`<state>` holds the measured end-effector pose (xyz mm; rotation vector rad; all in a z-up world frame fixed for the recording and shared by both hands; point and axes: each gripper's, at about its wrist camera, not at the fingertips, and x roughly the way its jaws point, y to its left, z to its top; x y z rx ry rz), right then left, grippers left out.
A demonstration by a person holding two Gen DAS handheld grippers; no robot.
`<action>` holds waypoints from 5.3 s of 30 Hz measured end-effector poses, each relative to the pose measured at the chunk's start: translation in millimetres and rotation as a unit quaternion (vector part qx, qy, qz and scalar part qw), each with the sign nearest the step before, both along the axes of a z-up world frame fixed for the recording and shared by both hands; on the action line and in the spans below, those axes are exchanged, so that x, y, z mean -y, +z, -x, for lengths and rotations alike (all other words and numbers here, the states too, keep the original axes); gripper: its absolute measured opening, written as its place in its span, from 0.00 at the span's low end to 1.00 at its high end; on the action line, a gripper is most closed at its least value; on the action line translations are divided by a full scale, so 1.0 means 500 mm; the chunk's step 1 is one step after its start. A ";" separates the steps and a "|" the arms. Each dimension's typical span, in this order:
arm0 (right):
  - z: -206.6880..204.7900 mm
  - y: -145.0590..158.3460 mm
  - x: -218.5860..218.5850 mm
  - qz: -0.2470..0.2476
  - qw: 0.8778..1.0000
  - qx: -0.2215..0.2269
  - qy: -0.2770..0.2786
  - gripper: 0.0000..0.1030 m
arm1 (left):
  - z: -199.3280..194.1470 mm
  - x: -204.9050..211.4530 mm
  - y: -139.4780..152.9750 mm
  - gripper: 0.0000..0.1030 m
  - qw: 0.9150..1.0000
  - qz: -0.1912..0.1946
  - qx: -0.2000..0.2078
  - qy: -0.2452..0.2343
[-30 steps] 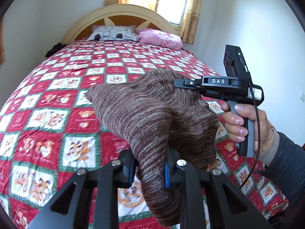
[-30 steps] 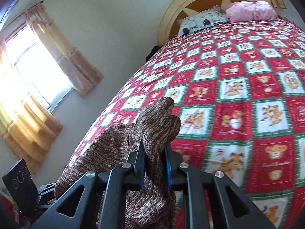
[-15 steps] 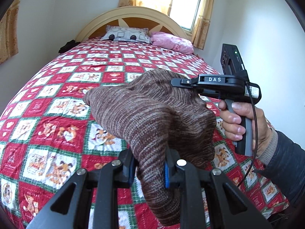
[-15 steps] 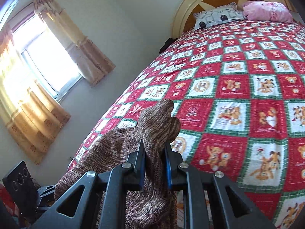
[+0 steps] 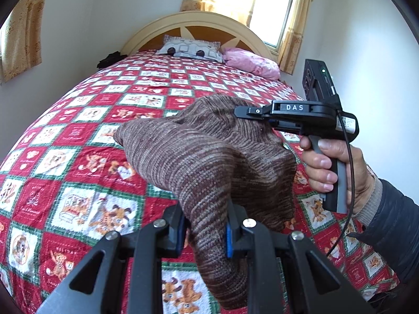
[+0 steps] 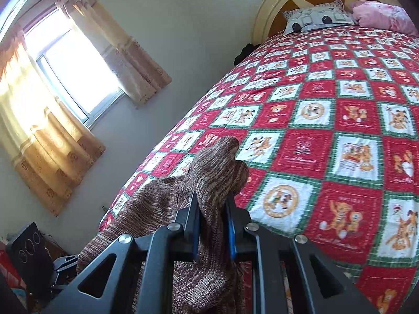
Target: Fold small clothes
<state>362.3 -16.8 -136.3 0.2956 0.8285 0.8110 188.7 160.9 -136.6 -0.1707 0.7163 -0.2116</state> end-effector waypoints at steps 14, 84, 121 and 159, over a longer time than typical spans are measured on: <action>-0.010 -0.011 -0.099 0.029 0.999 -0.011 0.035 0.15 | 0.020 -0.040 -0.022 0.23 1.000 0.008 -0.010 0.025; 0.223 -0.020 -0.062 0.081 0.993 0.022 0.081 0.43 | -0.007 -0.081 -0.077 0.74 0.995 -0.008 -0.008 0.094; 0.488 0.025 -0.028 0.216 0.956 0.196 -0.036 0.57 | 0.159 -0.026 -0.039 0.89 0.995 -0.039 0.018 0.092; 0.574 0.137 0.068 0.134 0.948 0.255 -0.138 0.61 | 0.219 0.022 0.060 0.99 0.990 -0.061 0.091 0.087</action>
